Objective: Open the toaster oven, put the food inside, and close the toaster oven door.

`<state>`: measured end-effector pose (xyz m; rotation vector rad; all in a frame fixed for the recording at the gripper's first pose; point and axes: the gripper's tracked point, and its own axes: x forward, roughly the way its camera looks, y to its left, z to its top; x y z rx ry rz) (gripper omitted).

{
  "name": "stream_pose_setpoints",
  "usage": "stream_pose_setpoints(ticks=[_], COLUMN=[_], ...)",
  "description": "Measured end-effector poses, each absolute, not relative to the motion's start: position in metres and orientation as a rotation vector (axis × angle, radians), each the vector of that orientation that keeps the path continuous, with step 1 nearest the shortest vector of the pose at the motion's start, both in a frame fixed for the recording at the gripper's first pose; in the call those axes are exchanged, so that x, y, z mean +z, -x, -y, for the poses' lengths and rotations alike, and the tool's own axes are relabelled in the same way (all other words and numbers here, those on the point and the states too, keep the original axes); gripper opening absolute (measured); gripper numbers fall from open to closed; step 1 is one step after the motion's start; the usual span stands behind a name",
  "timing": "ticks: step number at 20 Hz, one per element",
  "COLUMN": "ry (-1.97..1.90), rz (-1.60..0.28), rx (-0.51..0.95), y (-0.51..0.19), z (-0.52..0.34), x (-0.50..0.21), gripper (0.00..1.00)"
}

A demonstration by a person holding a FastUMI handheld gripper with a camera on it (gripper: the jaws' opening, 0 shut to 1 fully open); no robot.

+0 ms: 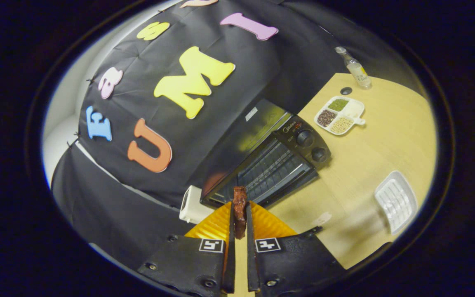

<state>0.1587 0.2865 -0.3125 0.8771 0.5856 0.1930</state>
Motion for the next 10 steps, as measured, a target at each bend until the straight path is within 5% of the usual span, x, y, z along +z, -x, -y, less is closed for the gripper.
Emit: stream_pose_setpoints(ticks=[10], ry=[-0.999], rz=[-0.502], rx=[0.008], y=[-0.250], z=[-0.324], x=[-0.384], gripper=[0.14])
